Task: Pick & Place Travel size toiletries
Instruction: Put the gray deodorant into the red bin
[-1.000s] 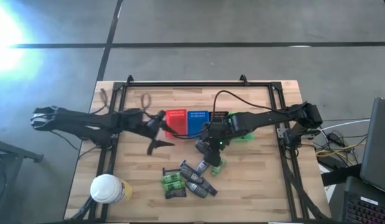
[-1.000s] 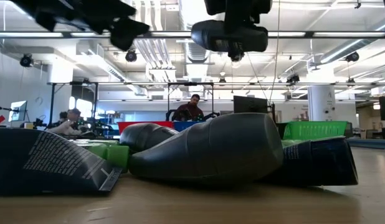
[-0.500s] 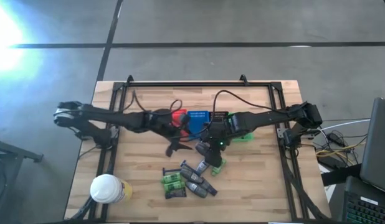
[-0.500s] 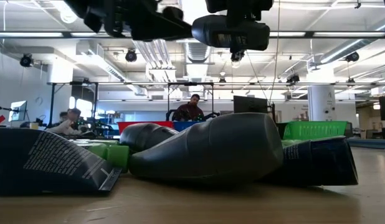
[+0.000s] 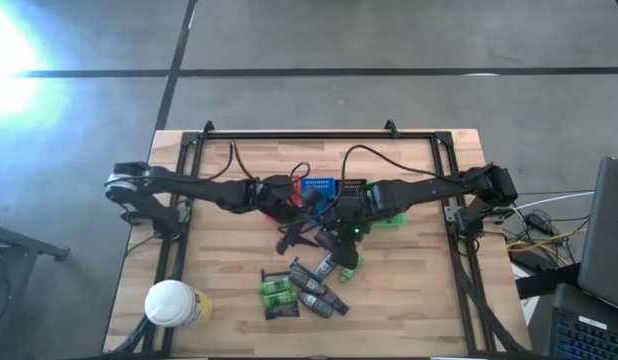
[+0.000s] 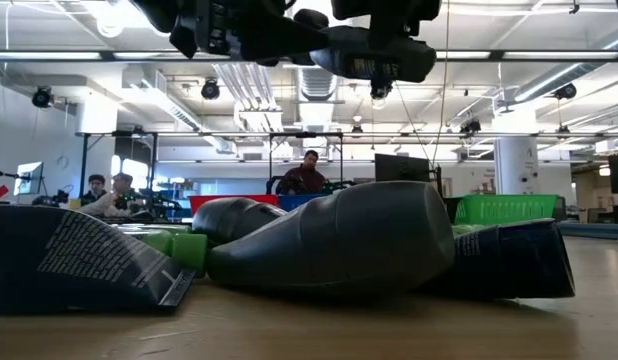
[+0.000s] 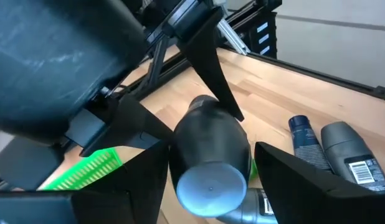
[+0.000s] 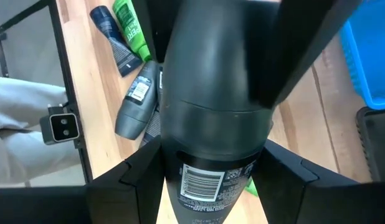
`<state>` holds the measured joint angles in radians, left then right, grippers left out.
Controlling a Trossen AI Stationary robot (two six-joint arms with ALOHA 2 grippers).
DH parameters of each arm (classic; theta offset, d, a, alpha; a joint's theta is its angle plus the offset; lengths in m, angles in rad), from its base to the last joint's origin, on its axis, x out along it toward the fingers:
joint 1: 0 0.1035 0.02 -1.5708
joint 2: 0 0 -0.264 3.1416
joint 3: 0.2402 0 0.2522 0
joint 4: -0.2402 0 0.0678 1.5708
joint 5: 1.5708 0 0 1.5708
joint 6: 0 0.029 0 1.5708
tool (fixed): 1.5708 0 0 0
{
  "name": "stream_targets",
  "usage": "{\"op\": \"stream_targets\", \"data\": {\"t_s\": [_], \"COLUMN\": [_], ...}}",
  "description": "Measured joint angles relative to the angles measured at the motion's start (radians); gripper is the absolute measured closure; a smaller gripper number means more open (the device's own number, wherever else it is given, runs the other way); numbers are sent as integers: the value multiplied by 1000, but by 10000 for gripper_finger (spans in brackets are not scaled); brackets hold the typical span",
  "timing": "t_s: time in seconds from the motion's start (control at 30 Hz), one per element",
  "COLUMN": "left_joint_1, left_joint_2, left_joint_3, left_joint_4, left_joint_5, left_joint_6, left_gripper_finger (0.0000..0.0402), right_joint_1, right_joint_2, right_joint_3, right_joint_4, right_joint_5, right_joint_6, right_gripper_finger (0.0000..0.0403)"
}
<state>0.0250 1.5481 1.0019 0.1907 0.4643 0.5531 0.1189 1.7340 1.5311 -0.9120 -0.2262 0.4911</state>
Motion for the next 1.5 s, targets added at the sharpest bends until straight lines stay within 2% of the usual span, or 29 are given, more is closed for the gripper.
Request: {"op": "stream_targets", "data": {"t_s": [0.57,0.8,1.07,1.17,1.37,1.5], "left_joint_1": [0,4,7,12,21,24], "left_joint_2": [29,29,21,7,-14,-25], "left_joint_3": [0,0,-2,-2,-6,-9], "left_joint_4": [44,39,21,-6,-122,-244], "left_joint_5": [31,39,36,-7,-46,-166], "left_joint_6": [-10,4,18,27,43,56], "left_gripper_finger": [161,197,197,197,197,197], "right_joint_1": [-25,-30,-31,-31,-30,-24], "right_joint_2": [2,2,3,1,-31,-75], "right_joint_3": [0,-2,-2,-2,2,2], "right_joint_4": [14,32,41,30,11,-47], "right_joint_5": [21,62,74,95,177,271], "right_joint_6": [-36,-38,-35,-35,-27,5], "right_gripper_finger": [206,200,200,180,115,77]}}
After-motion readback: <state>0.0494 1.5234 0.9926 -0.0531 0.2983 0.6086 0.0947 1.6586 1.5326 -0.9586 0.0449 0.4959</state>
